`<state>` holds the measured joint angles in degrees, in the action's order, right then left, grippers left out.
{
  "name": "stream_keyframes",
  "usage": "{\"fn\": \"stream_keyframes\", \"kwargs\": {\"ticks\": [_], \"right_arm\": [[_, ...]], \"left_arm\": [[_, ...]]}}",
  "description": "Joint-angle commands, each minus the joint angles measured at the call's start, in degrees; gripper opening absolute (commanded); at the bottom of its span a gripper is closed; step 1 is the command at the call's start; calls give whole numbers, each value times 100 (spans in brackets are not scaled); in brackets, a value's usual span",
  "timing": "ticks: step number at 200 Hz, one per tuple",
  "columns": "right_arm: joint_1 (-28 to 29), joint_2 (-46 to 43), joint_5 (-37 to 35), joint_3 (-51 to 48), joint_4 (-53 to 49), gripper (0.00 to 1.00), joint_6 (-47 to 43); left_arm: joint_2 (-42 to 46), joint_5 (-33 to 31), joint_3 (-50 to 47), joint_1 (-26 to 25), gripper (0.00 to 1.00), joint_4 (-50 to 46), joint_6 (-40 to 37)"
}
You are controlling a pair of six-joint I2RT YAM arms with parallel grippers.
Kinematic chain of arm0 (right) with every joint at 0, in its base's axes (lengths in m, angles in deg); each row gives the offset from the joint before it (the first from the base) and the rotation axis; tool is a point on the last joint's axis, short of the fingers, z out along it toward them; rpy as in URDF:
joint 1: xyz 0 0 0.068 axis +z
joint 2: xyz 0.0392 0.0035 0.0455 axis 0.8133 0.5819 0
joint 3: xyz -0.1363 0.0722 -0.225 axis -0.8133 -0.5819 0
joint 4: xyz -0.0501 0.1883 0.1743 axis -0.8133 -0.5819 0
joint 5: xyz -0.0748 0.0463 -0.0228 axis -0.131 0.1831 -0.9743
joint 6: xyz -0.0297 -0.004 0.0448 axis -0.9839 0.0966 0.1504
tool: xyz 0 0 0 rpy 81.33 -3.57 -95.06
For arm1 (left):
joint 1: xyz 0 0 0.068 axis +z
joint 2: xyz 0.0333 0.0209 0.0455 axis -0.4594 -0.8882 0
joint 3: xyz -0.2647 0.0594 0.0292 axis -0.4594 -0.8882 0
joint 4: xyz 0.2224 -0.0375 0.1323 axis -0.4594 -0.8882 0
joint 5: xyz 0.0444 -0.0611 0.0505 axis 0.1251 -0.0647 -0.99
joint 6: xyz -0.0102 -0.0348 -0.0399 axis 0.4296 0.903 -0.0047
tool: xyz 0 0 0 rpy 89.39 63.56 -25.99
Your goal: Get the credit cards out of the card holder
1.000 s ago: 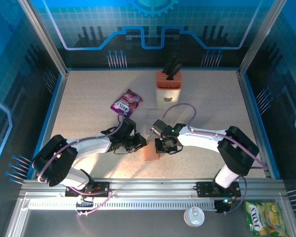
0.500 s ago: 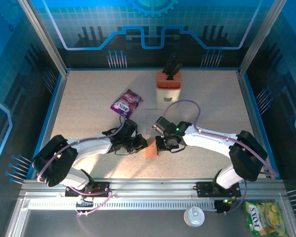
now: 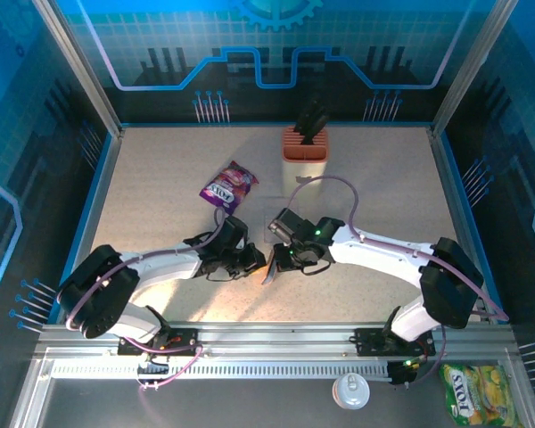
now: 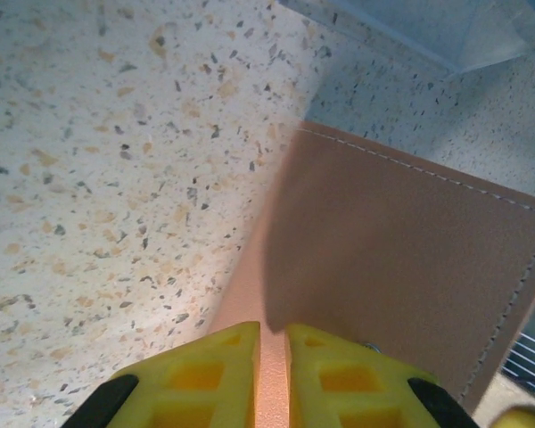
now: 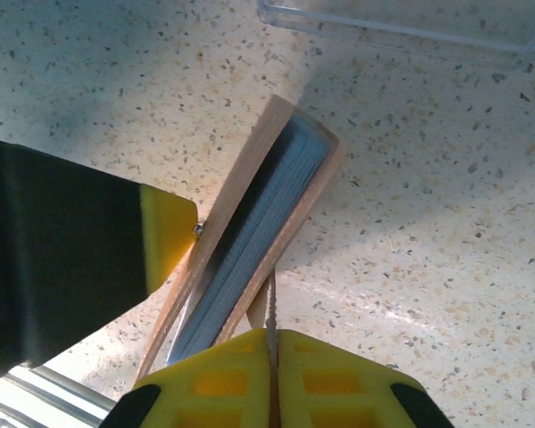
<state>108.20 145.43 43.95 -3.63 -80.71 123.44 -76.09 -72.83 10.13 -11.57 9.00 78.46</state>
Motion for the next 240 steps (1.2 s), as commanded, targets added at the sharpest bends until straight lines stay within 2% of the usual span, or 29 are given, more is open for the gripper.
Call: {"fn": "stream_keyframes", "kwargs": {"ticks": [1, 87, 181, 240], "right_arm": [[80, -144, -129, 216, -206, 9, -87], [185, -61, 16, 395, -22, 9, -100], [256, 190, 41, 598, -139, 9, -94], [132, 104, -432, 574, -656, 9, -202]], "left_arm": [[246, -142, -77, -50, 16, -123, 54], [640, -323, -447, -75, 17, -355, 44], [395, -416, -508, -56, 17, -278, -7], [325, -549, -324, -34, 17, -511, -126]]}}
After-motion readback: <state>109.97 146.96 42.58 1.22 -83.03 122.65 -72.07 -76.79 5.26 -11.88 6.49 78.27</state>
